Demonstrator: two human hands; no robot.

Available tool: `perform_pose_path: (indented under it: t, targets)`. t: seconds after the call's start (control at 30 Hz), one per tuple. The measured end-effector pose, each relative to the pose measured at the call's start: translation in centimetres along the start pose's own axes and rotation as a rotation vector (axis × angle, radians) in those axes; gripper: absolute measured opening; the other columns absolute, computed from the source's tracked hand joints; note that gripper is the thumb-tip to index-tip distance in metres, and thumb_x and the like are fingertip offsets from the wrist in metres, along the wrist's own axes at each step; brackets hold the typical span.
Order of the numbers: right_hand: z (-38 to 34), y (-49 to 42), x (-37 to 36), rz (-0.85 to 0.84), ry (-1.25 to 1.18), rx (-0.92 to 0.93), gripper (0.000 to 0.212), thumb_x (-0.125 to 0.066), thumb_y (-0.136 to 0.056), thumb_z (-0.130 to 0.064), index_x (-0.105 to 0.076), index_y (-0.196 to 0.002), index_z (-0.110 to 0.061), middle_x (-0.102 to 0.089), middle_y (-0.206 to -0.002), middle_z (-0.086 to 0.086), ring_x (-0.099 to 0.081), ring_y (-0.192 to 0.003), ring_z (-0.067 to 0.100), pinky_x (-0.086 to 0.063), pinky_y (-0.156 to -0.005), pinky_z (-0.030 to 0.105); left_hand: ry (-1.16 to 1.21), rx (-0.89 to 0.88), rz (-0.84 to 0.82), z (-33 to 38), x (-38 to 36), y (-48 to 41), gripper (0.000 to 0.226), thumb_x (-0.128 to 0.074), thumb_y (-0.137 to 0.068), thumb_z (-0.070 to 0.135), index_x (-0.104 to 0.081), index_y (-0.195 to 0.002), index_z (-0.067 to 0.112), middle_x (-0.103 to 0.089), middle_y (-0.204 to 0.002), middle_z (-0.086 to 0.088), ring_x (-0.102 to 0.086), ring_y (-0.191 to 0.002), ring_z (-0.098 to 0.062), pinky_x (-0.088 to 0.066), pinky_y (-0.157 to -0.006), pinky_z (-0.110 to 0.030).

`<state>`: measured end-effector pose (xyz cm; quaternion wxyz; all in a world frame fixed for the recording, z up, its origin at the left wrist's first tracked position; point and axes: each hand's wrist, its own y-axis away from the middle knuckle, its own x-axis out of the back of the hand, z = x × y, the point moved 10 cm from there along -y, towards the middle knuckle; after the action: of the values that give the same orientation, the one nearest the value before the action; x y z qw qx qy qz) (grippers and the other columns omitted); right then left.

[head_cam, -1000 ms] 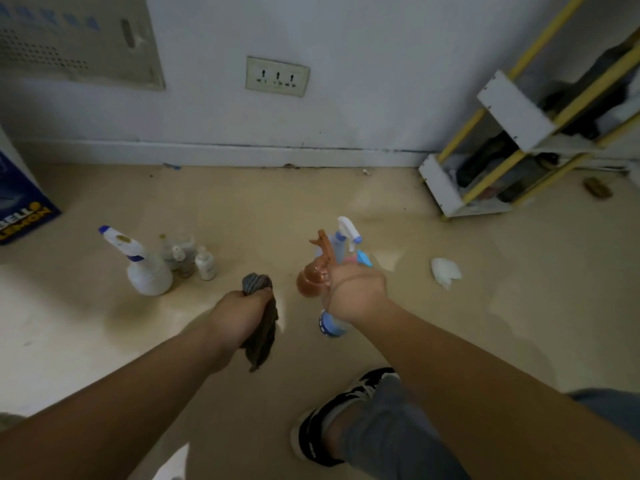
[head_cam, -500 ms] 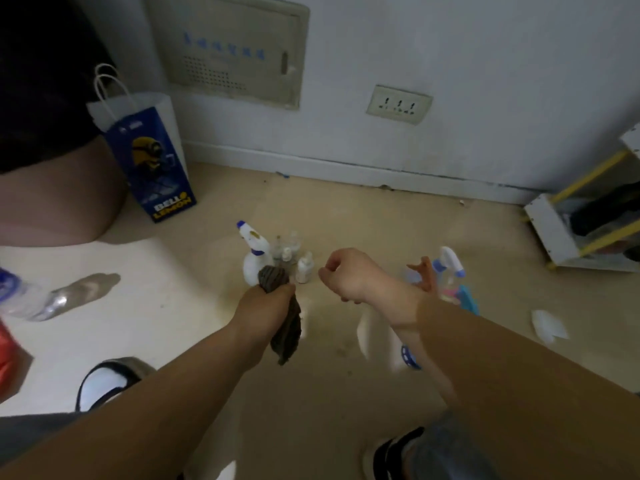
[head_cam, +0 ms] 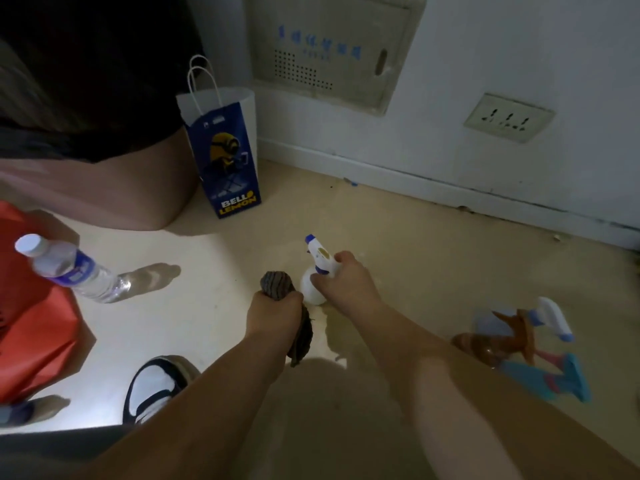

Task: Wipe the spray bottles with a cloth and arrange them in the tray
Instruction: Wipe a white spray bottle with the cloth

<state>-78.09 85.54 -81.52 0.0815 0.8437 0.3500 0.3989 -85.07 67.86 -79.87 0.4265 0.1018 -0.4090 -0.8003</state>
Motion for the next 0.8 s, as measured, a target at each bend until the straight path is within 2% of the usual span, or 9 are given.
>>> perform_pose_path:
  t: [0.07,0.2,0.3,0.43,0.53,0.6,0.67,0.73,0.8]
  targets:
    - [0.8,-0.5,-1.0,-0.002,-0.138,-0.007,0.037,-0.071,-0.088,-0.029,-0.057,-0.120,-0.019,-0.063,-0.108,0.002,-0.063,-0.096,0.024,-0.054,-0.081,0.037,0.003,0.000,0.002,0.0,-0.2,-0.5,0.022,-0.061,-0.090,0.016,-0.065,-0.107,0.003,-0.071,-0.107,-0.026,-0.070,-0.096,-0.040,-0.057,-0.081,-0.045]
    - [0.4,-1.5,-1.4,0.019,-0.216,0.019,0.033,-0.068,-0.092,-0.027,-0.061,-0.122,-0.020,-0.063,-0.107,0.001,-0.061,-0.095,0.021,-0.048,-0.081,0.033,-0.017,-0.010,0.001,0.0,-0.6,-0.6,0.021,-0.061,-0.089,0.019,-0.065,-0.106,0.008,-0.073,-0.103,-0.022,-0.070,-0.097,-0.039,-0.058,-0.090,-0.052]
    - [0.3,-2.5,-1.6,0.001,-0.191,0.015,0.025,-0.069,-0.090,-0.027,-0.065,-0.114,-0.019,-0.065,-0.105,0.002,-0.062,-0.093,0.020,-0.050,-0.081,0.034,-0.012,-0.013,0.020,-0.2,-0.4,-0.4,0.016,-0.061,-0.093,0.016,-0.064,-0.105,0.008,-0.071,-0.100,-0.020,-0.069,-0.088,-0.032,-0.058,-0.079,-0.040]
    - [0.2,-2.8,-1.2,0.035,-0.086,0.048,0.011,-0.064,-0.091,-0.023,-0.061,-0.097,-0.015,-0.060,-0.085,-0.001,-0.057,-0.073,0.015,-0.042,-0.063,0.029,-0.009,-0.019,0.032,-0.2,0.2,-0.1,0.011,-0.058,-0.097,0.014,-0.064,-0.101,0.005,-0.068,-0.091,-0.016,-0.063,-0.075,-0.024,-0.050,-0.066,-0.031]
    - [0.4,-1.9,-0.9,0.029,-0.057,0.081,0.003,-0.058,-0.093,-0.019,-0.059,-0.096,-0.018,-0.054,-0.077,-0.006,-0.053,-0.068,0.012,-0.037,-0.056,0.026,-0.017,-0.033,0.042,0.2,0.7,-0.1,0.017,-0.059,-0.096,0.015,-0.065,-0.105,0.002,-0.070,-0.098,-0.023,-0.063,-0.079,-0.028,-0.053,-0.072,-0.035]
    - [0.7,-1.0,-0.3,0.022,-0.060,0.101,0.007,-0.058,-0.092,-0.018,-0.061,-0.097,-0.021,-0.056,-0.078,-0.007,-0.054,-0.071,0.013,-0.037,-0.055,0.024,-0.021,-0.051,0.048,0.8,1.1,0.1,0.020,-0.059,-0.095,0.015,-0.065,-0.106,0.000,-0.070,-0.102,-0.026,-0.064,-0.082,-0.031,-0.055,-0.078,-0.040]
    - [0.5,0.3,0.8,0.030,-0.058,0.134,0.007,-0.060,-0.090,-0.018,-0.062,-0.090,-0.024,-0.055,-0.074,-0.008,-0.053,-0.067,0.011,-0.036,-0.055,0.024,-0.023,-0.072,0.053,1.3,1.4,0.4,0.023,-0.059,-0.094,0.016,-0.065,-0.107,-0.003,-0.069,-0.096,-0.027,-0.062,-0.081,-0.030,-0.053,-0.077,-0.040]
    - [0.1,1.7,2.2,0.048,-0.046,0.161,0.008,-0.062,-0.086,-0.022,-0.060,-0.080,-0.026,-0.056,-0.069,-0.005,-0.053,-0.062,0.015,-0.040,-0.055,0.026,-0.017,-0.091,0.053,1.8,1.6,1.2,0.024,-0.059,-0.093,0.016,-0.065,-0.107,-0.004,-0.066,-0.090,-0.023,-0.061,-0.080,-0.030,-0.052,-0.076,-0.040]
    - [-0.5,3.2,3.9,0.055,-0.039,0.172,0.006,-0.064,-0.083,-0.029,-0.062,-0.080,-0.024,-0.063,-0.073,0.000,-0.060,-0.065,0.022,-0.045,-0.059,0.031,-0.026,-0.128,0.027,2.6,1.1,2.6,0.023,-0.060,-0.093,0.015,-0.065,-0.105,-0.004,-0.069,-0.095,-0.028,-0.062,-0.078,-0.030,-0.053,-0.076,-0.041]
